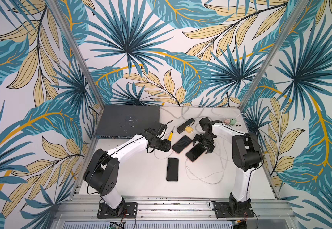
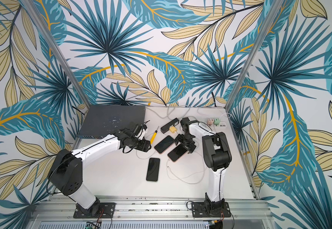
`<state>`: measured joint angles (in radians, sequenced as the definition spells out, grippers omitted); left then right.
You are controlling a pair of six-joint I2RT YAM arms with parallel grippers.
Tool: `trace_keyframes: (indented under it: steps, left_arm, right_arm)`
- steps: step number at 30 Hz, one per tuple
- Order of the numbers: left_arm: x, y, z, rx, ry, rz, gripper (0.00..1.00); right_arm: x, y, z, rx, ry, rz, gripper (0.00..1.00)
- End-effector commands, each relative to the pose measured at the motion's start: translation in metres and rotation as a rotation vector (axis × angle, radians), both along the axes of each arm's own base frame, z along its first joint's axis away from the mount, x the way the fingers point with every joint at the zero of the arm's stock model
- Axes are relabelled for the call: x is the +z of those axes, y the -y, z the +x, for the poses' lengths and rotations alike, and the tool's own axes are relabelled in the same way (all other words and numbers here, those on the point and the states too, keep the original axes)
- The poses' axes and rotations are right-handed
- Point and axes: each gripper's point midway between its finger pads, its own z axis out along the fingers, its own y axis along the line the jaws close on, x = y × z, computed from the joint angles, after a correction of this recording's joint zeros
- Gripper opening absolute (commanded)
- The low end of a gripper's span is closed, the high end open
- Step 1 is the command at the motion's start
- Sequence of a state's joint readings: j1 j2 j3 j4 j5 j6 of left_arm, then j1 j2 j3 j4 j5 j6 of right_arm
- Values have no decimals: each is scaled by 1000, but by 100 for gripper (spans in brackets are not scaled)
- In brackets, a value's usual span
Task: Unplug the charging cable from the phone
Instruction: Pick up the phone at the center of the board.
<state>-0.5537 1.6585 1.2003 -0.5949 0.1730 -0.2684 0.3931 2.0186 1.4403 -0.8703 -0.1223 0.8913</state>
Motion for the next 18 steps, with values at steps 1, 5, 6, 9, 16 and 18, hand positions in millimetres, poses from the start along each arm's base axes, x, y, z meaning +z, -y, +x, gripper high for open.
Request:
trace_keyframes:
  steps: [1,5,6,9,16,18]
  left_arm:
    - [6,0,2,-9,20,-9,81]
    - [5,-2,1,-3,19,-1,81]
    - [6,-2,1,-2,21,0,81]
    - [6,-3,1,4,21,3,81]
    - [4,-8,-1,16,18,17,81]
    - [3,-7,-2,15,15,16,81]
  right_arm:
    - [-10,2,-10,30,-45,-38,99]
    - [-13,-2,-15,53,-66,-37,99]
    - [-15,-2,-17,65,-76,-44,99]
    - [-19,0,-19,89,-103,-67,99]
    - [-24,-3,-20,95,-121,-60,93]
    - [-25,-4,-18,100,-122,-57,89]
